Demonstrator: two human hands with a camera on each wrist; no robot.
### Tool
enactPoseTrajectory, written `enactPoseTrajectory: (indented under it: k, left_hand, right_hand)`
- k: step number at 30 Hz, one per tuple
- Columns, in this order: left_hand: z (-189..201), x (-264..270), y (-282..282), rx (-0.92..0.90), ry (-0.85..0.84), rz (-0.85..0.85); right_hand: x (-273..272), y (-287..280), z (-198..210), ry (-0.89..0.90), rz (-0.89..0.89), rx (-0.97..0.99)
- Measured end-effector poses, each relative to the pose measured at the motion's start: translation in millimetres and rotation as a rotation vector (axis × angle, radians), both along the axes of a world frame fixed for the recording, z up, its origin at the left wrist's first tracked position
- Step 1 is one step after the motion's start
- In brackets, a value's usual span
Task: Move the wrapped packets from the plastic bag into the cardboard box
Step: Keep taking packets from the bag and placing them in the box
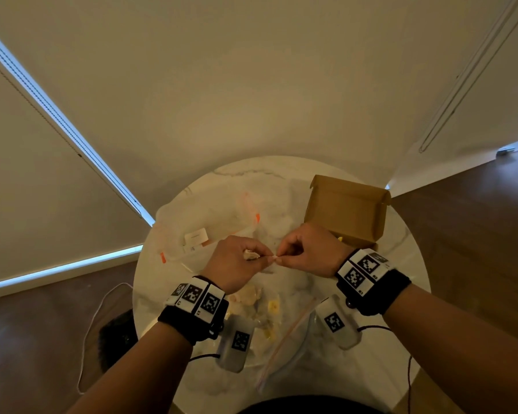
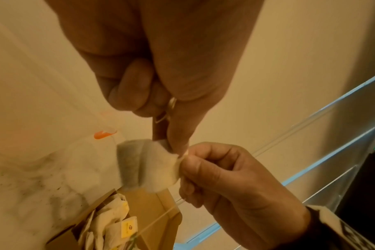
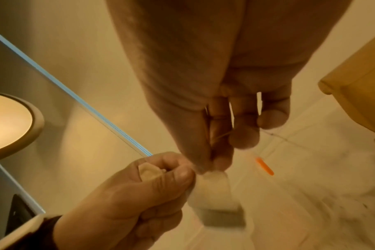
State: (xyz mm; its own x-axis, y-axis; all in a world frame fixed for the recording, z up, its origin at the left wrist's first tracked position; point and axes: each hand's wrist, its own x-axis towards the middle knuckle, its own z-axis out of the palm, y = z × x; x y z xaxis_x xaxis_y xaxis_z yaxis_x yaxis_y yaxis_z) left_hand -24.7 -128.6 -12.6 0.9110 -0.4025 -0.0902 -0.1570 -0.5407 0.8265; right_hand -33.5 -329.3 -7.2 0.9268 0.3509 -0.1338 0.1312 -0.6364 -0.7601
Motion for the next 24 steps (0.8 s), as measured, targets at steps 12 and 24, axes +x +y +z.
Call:
enactPoseTrajectory:
  k: [12, 24]
  left_hand:
    - [3.8, 6.9, -11.5, -0.169, 0.113, 0.311]
    - [33.8, 21.7, -23.4, -0.418, 0.181, 0.401]
  right_hand:
    - [-16.0, 4.9, -2.5, 0.223, -0.069, 0.289]
    - [-22.4, 10.0, -31.3, 0.463, -0.122, 0.512]
